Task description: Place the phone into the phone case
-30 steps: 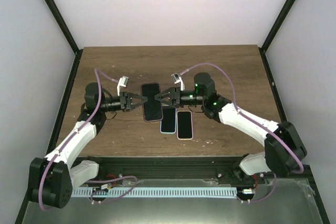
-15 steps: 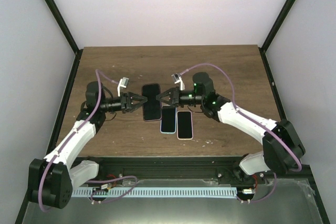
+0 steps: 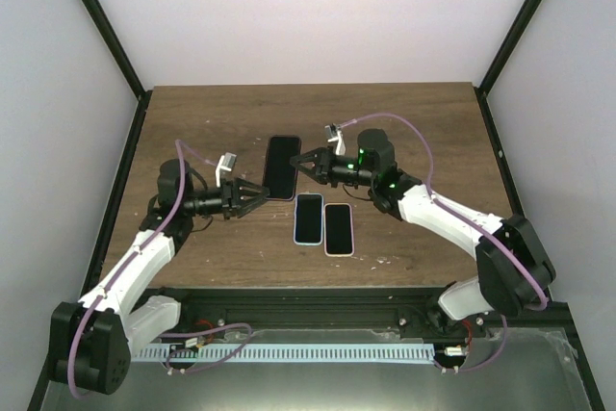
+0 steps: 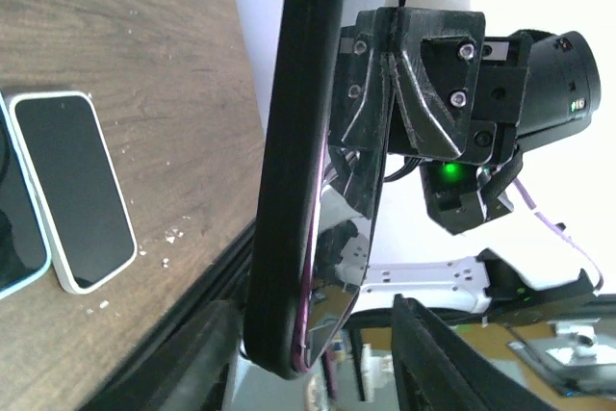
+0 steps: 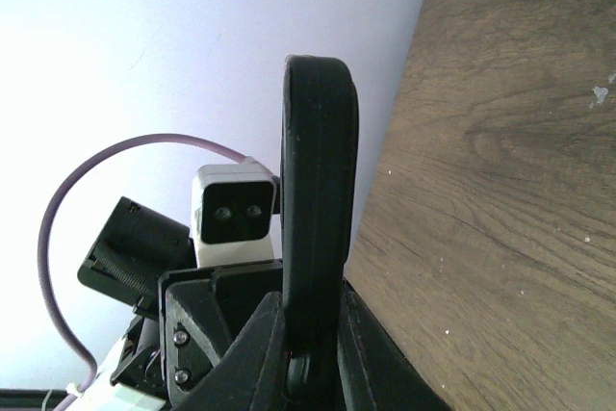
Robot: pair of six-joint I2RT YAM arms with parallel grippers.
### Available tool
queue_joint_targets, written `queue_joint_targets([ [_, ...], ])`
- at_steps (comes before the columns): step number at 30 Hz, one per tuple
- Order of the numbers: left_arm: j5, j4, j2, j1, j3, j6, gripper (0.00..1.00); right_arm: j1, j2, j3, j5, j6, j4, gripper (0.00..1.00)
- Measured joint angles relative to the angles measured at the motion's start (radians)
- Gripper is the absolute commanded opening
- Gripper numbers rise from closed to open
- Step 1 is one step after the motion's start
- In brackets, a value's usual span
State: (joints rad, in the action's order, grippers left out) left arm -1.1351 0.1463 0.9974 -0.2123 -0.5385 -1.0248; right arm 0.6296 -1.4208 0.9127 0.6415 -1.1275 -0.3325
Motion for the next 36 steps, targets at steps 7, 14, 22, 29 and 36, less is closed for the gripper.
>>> queue_joint_targets([
  [7,0.0,-0.007,0.002,0.0,0.001,-0.022,0.06,0.0,-0.009,0.0,-0.019,-0.018,-0.019,0.01],
  [14,-0.006,0.005,0.019,0.0,0.001,-0.035,0.0,-0.003,-0.011,0.0,-0.018,-0.013,-0.011,0.01],
  [22,0.017,-0.121,0.041,-0.002,-0.047,0.059,0.54,-0.005,-0.013,0.001,-0.027,0.029,0.021,0.01],
  [29,0.091,-0.28,0.042,-0.003,-0.116,0.175,1.0,-0.006,0.023,0.001,-0.098,0.169,0.229,0.01],
  [36,0.167,-0.42,0.056,-0.003,-0.188,0.3,1.0,-0.083,0.138,0.001,-0.126,0.377,0.516,0.01],
])
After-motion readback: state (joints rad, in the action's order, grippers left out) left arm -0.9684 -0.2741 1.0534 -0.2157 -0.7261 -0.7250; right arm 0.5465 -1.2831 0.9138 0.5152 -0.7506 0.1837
